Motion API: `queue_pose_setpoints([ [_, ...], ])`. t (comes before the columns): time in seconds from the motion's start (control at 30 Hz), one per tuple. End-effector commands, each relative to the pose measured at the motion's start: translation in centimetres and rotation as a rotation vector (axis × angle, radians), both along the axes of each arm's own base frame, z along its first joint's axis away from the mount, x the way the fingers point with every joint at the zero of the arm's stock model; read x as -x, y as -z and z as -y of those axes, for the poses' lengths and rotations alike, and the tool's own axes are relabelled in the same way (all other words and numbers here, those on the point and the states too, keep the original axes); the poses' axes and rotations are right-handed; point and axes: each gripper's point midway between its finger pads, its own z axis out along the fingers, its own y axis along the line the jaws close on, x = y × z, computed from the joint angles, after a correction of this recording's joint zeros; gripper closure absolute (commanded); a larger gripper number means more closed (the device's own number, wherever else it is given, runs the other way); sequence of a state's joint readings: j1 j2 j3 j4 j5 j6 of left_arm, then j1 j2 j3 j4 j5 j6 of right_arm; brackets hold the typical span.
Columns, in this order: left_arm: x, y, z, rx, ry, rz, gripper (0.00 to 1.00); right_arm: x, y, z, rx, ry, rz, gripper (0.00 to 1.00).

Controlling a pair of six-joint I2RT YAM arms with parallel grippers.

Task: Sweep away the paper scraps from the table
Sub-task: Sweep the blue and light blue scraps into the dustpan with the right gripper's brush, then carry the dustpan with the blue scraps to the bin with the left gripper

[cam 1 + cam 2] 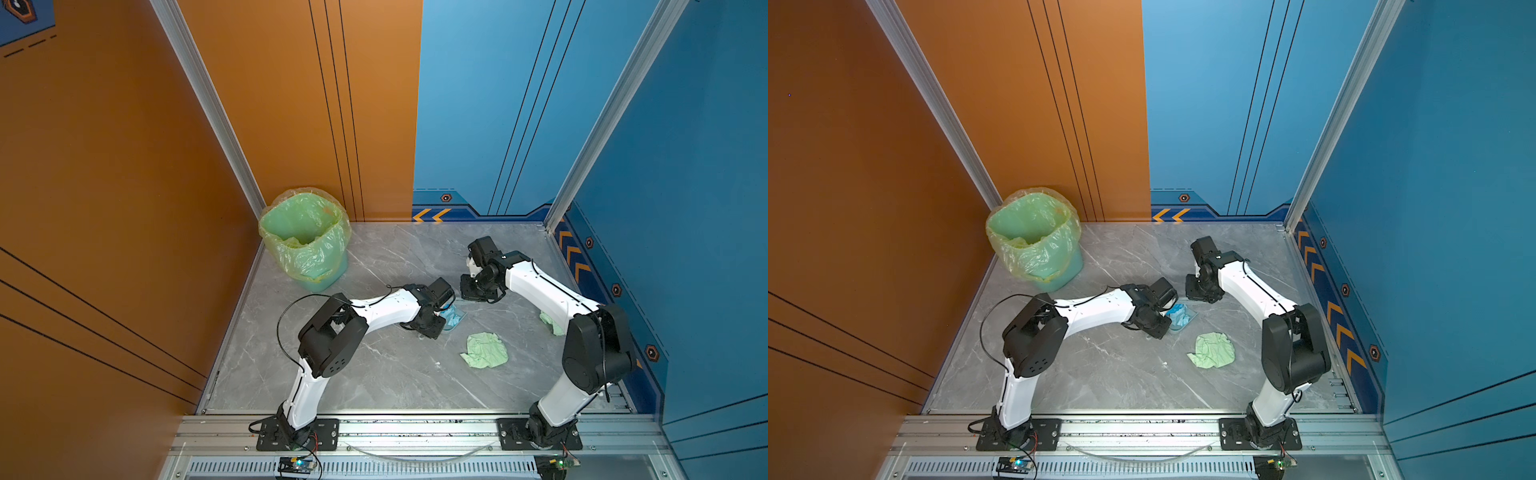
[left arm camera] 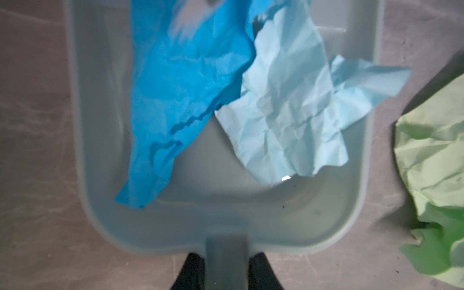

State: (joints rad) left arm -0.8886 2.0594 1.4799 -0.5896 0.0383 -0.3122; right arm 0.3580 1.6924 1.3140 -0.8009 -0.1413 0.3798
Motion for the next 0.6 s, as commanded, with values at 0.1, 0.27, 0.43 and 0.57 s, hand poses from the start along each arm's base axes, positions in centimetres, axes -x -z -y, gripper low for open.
queue_pose_setpoints([
  [0.1, 0.3, 0.7, -0.9, -0.035, -0.019, -0.014, 1.0, 1.7, -0.8, -0.9, -0.055, -0.062, -0.042, 1.0],
  [0.27, 0.1, 0.2, -0.8, -0.027, -0.018, -0.005, 1.0, 0.6, -2.3, 0.3, -0.092, -0.001, -0.003, 1.0],
  [0.43, -0.2, -0.6, -1.0, -0.015, -0.026, 0.029, 1.0, -0.2, -3.3, 1.6, -0.152, 0.051, 0.021, 1.0],
  [0.57, -0.6, -1.5, -1.1, -0.005, -0.027, 0.063, 1.0, -1.2, -4.7, 1.4, -0.276, 0.074, 0.046, 1.0],
])
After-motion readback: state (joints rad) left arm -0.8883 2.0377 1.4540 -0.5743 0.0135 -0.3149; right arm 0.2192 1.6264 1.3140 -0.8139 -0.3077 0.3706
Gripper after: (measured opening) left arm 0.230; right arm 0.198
